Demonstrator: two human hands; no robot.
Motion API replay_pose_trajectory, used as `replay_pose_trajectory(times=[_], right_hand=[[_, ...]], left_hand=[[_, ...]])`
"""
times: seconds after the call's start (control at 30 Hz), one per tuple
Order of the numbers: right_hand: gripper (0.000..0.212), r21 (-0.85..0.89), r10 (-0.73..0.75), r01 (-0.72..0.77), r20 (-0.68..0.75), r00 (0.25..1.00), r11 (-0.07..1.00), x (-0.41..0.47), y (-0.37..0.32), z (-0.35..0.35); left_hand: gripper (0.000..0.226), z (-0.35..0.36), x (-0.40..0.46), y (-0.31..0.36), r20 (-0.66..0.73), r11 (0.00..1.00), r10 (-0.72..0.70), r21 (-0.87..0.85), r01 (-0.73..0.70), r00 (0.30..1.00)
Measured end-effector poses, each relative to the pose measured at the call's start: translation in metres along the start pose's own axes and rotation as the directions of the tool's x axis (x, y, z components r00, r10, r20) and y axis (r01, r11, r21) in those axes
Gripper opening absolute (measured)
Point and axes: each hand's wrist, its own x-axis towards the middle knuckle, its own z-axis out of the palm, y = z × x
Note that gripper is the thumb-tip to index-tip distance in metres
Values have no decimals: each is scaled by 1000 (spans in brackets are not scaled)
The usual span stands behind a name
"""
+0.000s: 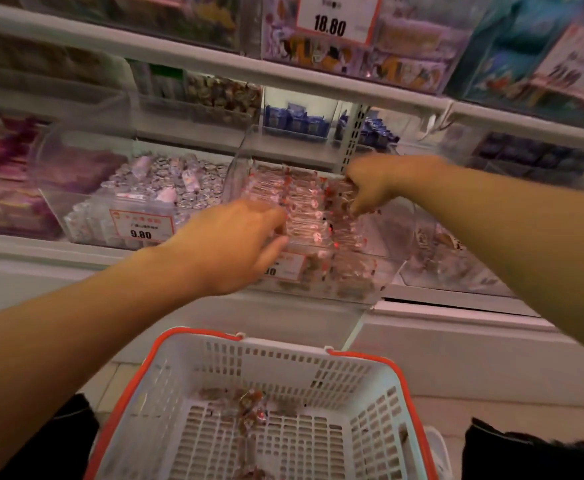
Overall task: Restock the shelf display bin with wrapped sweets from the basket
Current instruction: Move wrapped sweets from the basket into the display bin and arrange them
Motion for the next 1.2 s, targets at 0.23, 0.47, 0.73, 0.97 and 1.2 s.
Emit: replay_pose_trajectory(times=[0.23, 0.47, 0.73, 0.97, 1.2], right_hand=[[40, 117, -37, 23, 119, 992, 993, 53, 6, 17], [90, 93, 32, -32, -1, 999, 995, 49, 5, 24], [48, 218, 90, 5, -424, 901, 976, -27, -17, 9], [14, 679, 128, 320, -522, 844, 661, -135, -175, 191], [120, 545, -21, -704, 797, 603, 456, -165, -252, 392]], left_hand=[[40, 11, 10, -10, -50, 994, 61, -83, -65, 997], [33, 9, 11, -5, -53, 988, 16, -152, -24, 998], [18, 18, -24, 9, -534, 969, 104, -135, -206, 839], [12, 165, -116, 16, 275, 882, -350, -225, 414, 895], [75, 293, -219, 45, 848, 556, -474, 78, 827, 238]])
